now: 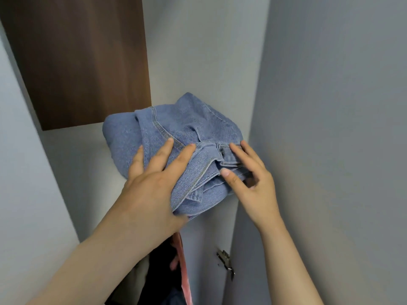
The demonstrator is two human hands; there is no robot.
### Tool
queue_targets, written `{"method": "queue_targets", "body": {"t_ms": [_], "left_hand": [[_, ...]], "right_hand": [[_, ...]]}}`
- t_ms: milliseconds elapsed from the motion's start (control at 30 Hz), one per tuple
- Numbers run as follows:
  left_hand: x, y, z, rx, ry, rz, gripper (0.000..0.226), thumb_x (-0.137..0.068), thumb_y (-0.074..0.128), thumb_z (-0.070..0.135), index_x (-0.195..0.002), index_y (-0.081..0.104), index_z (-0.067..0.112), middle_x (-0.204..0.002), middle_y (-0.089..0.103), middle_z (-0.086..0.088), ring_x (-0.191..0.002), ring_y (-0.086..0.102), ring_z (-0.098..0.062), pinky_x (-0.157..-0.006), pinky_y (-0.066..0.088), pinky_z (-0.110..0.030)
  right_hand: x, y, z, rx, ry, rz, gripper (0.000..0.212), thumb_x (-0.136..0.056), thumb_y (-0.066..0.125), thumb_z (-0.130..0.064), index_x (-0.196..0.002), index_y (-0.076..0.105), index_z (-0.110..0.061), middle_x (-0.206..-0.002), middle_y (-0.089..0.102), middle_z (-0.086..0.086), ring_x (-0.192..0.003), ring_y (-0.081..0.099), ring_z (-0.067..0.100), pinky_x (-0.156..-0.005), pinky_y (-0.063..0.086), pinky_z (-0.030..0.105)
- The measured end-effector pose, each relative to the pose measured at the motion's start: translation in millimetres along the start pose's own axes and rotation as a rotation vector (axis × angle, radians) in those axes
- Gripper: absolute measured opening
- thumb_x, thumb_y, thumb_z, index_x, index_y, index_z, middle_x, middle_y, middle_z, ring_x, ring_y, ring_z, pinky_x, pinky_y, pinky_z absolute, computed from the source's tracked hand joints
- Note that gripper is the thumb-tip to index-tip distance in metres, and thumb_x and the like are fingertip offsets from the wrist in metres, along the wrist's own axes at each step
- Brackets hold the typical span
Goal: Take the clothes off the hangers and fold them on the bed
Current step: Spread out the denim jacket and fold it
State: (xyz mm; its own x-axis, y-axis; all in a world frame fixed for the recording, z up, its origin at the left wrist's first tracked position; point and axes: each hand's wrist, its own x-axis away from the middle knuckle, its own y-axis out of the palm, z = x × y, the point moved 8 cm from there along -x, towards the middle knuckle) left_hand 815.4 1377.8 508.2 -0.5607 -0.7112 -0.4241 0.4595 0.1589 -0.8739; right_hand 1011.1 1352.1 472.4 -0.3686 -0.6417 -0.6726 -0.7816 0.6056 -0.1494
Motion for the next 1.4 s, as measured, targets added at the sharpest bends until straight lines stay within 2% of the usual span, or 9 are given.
{"method": "queue_targets", "body": {"t_ms": [200,333,533,633,767,933,1067,1200,1400], "left_hand": [[-13.2,-11.5,5.0,0.060,0.019,0.128,0.091,-0.073,0.068,0.027,-0.148,0.019,0.042,-0.156,0.025,0.002,-0.147,0.005,-0.008,-0.118,-0.008,-0.027],[-29.8,-15.0,-4.7,0.121,-0.072,0.169,0.089,-0.071,0.072,0.021,-0.147,0.030,0.039,-0.153,0.033,0.004,-0.146,0.017,-0.019,-0.120,0.004,-0.036],[-48.2,-20.6,-32.3,0.227,-0.252,0.332,0.076,-0.076,0.063,0.001,-0.142,0.044,0.033,-0.143,0.047,0.003,-0.136,0.030,-0.025,-0.115,0.023,-0.035],[-49.8,-22.8,-40.6,0.179,-0.361,0.406,0.074,-0.077,0.060,0.003,-0.144,0.042,0.029,-0.146,0.044,0.000,-0.135,0.031,-0.028,-0.112,0.027,-0.042],[-36.8,-20.2,-29.2,0.144,-0.266,0.395,0.085,-0.076,0.069,0.015,-0.149,0.028,0.033,-0.156,0.026,0.005,-0.144,0.015,-0.028,-0.117,0.018,-0.047],[-21.4,-8.5,-18.7,0.047,-0.160,0.205,0.094,-0.071,0.070,0.056,-0.148,0.018,0.044,-0.158,0.012,0.016,-0.147,0.005,-0.021,-0.117,0.015,-0.049],[-20.1,-3.0,-23.5,0.058,-0.183,0.125,0.099,-0.074,0.073,0.050,-0.148,0.007,0.048,-0.158,0.005,0.017,-0.146,0.001,-0.019,-0.116,0.018,-0.046],[-20.9,-3.0,-23.0,0.114,-0.205,0.118,0.088,-0.083,0.068,0.043,-0.147,0.007,0.049,-0.158,0.002,0.019,-0.145,-0.001,-0.017,-0.117,0.018,-0.043],[-23.2,-1.8,-24.2,0.117,-0.260,0.148,0.080,-0.089,0.062,0.039,-0.147,0.009,0.050,-0.158,0.002,0.017,-0.145,-0.001,-0.016,-0.117,0.019,-0.043]], "right_hand": [[-24.7,7.6,-7.8,0.105,-0.010,-0.072,0.043,-0.082,0.073,-0.038,-0.123,0.061,-0.040,-0.149,0.042,-0.013,-0.137,0.034,-0.005,-0.116,0.031,0.033],[-44.2,18.9,-5.1,0.180,0.005,-0.157,0.044,-0.084,0.068,-0.043,-0.127,0.061,-0.037,-0.149,0.041,-0.012,-0.139,0.032,0.000,-0.117,0.028,0.032],[-77.0,48.0,6.6,0.273,0.013,-0.299,0.044,-0.088,0.064,-0.042,-0.130,0.060,-0.032,-0.150,0.041,-0.001,-0.140,0.034,0.007,-0.114,0.024,0.026],[-97.6,64.8,5.2,0.344,0.021,-0.376,0.044,-0.089,0.064,-0.040,-0.131,0.060,-0.029,-0.149,0.044,0.003,-0.140,0.034,0.008,-0.114,0.025,0.027],[-98.3,64.3,-0.7,0.388,0.022,-0.438,0.046,-0.088,0.065,-0.041,-0.131,0.060,-0.028,-0.148,0.046,0.005,-0.140,0.033,0.006,-0.112,0.025,0.023],[-47.9,35.6,-4.1,0.264,0.115,-0.429,0.069,-0.072,0.077,-0.047,-0.136,0.053,-0.037,-0.154,0.034,-0.012,-0.141,0.023,-0.006,-0.118,0.019,0.024],[-28.3,25.4,-1.5,0.355,0.111,-0.433,0.089,-0.066,0.085,-0.037,-0.143,0.040,-0.043,-0.153,0.029,-0.021,-0.143,0.015,-0.006,-0.119,0.014,0.024],[-38.4,21.1,1.7,0.397,0.048,-0.313,0.068,-0.079,0.078,-0.021,-0.140,0.049,-0.029,-0.150,0.041,-0.011,-0.142,0.025,0.001,-0.119,0.019,0.024],[-61.4,37.7,3.6,0.373,0.021,-0.375,0.051,-0.087,0.067,-0.013,-0.135,0.056,-0.027,-0.150,0.042,-0.006,-0.137,0.035,0.000,-0.115,0.026,0.022]]}}
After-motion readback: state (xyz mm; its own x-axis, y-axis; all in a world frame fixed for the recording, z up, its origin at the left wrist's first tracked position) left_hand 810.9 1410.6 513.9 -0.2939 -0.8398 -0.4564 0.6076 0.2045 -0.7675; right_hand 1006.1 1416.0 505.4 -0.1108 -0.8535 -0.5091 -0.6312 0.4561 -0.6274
